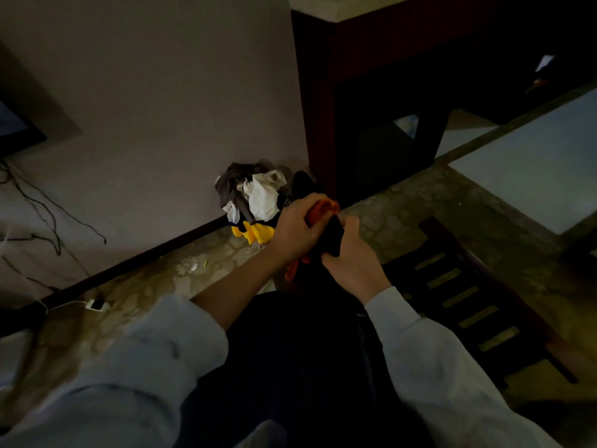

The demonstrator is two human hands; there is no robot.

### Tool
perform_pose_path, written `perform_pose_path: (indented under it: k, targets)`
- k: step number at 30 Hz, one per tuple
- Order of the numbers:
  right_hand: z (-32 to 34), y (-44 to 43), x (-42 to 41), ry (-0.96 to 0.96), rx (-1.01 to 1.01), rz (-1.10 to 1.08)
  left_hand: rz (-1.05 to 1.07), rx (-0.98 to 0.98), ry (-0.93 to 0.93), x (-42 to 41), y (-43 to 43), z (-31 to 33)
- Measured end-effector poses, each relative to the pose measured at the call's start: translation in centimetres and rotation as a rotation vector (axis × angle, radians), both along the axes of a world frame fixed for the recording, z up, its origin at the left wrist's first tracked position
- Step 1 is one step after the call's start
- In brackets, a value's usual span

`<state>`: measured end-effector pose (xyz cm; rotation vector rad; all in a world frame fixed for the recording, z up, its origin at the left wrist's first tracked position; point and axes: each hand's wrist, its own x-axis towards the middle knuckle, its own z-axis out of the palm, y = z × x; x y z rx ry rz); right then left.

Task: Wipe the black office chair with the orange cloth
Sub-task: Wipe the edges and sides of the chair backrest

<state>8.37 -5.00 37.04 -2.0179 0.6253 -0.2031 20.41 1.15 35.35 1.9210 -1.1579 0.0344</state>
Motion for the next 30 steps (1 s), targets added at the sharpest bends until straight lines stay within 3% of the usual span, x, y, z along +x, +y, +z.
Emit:
perform_pose_path:
  k: [4,10,14,19,25,30]
  targets:
    - [0.6,-0.3,0.5,0.062,0.01,0.043,0.096,-0.054,0.066,1.2,-0.2,-0.4]
    - [3.0,-2.2,5.2,0.112,0.005,0.03,-0.024,-0.101,0.042,2.4,0.0,-1.5]
    - [2.6,-2.3,8.1,0.118,0.107,-0.048,0.004,-0.068,0.026,4.8,-0.8,-1.6]
    - [1.3,-2.0,8.5,0.237,-0.172,0.064,0.161,-0.021,0.105,8.9,-2.6,-1.1]
    - [1.8,-2.4,8.6,0.236,-0.131,0.079,0.315,0.04,0.297,13.0,-4.4,-1.5]
    - [1.6,-2.5,9.0,0.229,-0.037,-0.007,0.171,0.108,0.165,12.1,-4.0,-1.0]
